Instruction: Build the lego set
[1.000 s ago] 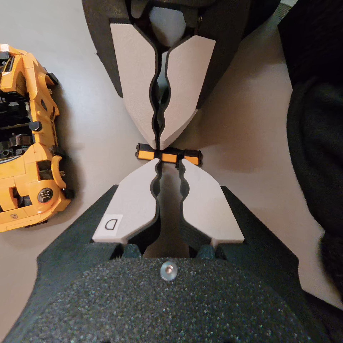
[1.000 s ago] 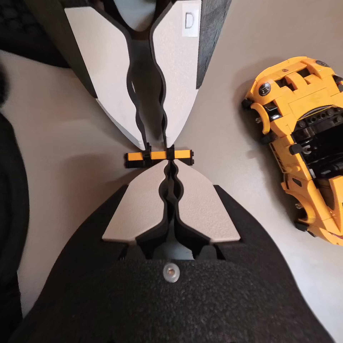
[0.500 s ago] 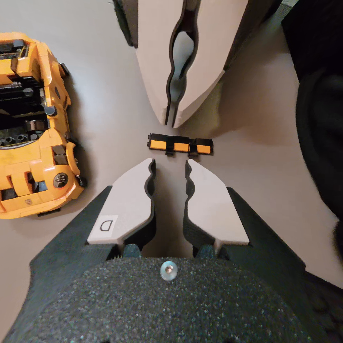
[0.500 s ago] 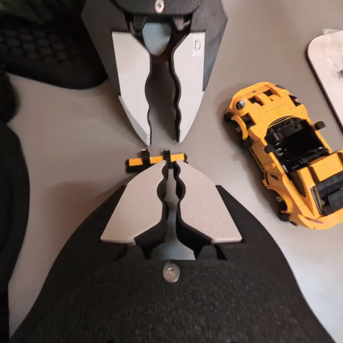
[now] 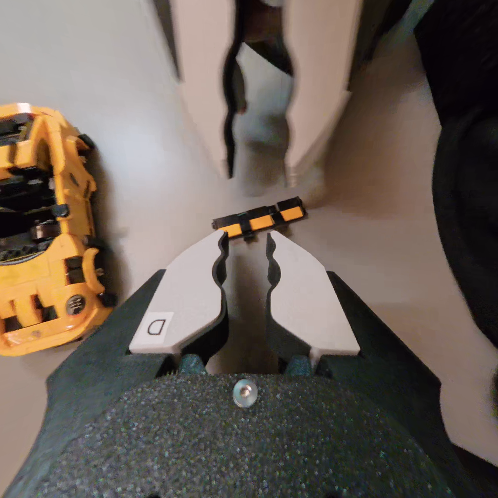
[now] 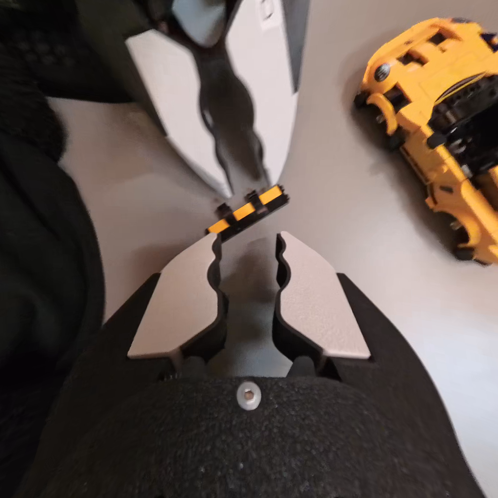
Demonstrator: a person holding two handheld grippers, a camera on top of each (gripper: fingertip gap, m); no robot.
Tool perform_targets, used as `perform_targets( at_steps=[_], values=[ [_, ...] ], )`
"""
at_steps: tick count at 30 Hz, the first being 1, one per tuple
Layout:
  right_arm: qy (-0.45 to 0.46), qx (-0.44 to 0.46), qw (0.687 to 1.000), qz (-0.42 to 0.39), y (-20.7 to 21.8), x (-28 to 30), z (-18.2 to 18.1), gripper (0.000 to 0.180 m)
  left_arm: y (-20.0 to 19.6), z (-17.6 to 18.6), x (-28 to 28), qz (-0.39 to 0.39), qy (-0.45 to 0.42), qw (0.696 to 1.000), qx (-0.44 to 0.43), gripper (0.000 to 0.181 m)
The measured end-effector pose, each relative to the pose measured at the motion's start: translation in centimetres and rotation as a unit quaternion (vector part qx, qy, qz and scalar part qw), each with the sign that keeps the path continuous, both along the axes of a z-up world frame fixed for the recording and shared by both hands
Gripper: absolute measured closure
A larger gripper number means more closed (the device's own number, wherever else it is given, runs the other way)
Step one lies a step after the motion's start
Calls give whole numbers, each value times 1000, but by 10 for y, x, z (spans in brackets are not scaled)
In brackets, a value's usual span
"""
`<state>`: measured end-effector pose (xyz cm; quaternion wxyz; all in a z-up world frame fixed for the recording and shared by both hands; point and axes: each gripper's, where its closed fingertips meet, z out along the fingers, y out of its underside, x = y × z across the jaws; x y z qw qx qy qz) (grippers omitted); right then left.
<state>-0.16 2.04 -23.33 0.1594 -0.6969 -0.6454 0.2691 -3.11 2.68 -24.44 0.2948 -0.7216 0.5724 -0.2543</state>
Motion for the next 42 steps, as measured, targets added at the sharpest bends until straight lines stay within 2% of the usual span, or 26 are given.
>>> perform_targets(
  at_steps=[3, 6, 11, 16, 23, 26, 27, 30, 35, 38, 42],
  values=[
    [1, 21, 998, -52, -18, -1, -7, 135, 12, 3, -3, 2, -16, 1000, 16, 148],
    [0, 64, 994, -85, -23, -5, -18, 136, 14, 2, 3, -50, -15, 998, 39, 134],
    [-5, 111, 992, -65, 9, 9, -14, 155, 7, -11, 5, -101, 11, 995, 10, 126],
    [31, 107, 993, -48, 27, 13, 4, 156, 3, -13, -5, -79, 38, 996, -1, 132],
    [52, 121, 991, -33, 21, 4, -2, 154, -7, -14, -27, 27, 88, 996, -16, 144],
    [77, 125, 989, -27, 19, -2, 3, 154, -6, -13, -24, 52, 87, 995, -18, 164],
    [89, 132, 987, -20, 18, -6, 6, 154, -5, -14, -24, 57, 84, 995, -22, 164],
    [114, 166, 980, 3, 16, -13, 17, 153, -5, -11, -21, 71, 59, 993, -77, 165],
    [98, 263, 956, 90, 9, -23, 22, 147, -12, 20, -4, 66, -74, 964, -248, 164],
    [42, 326, 932, 149, 10, -26, 18, 145, -10, 23, -3, 64, -81, 953, -285, 164],
    [-23, 365, 909, 202, 13, -32, 11, 150, -11, 21, 3, 72, -72, 942, -318, 164]
  ],
)
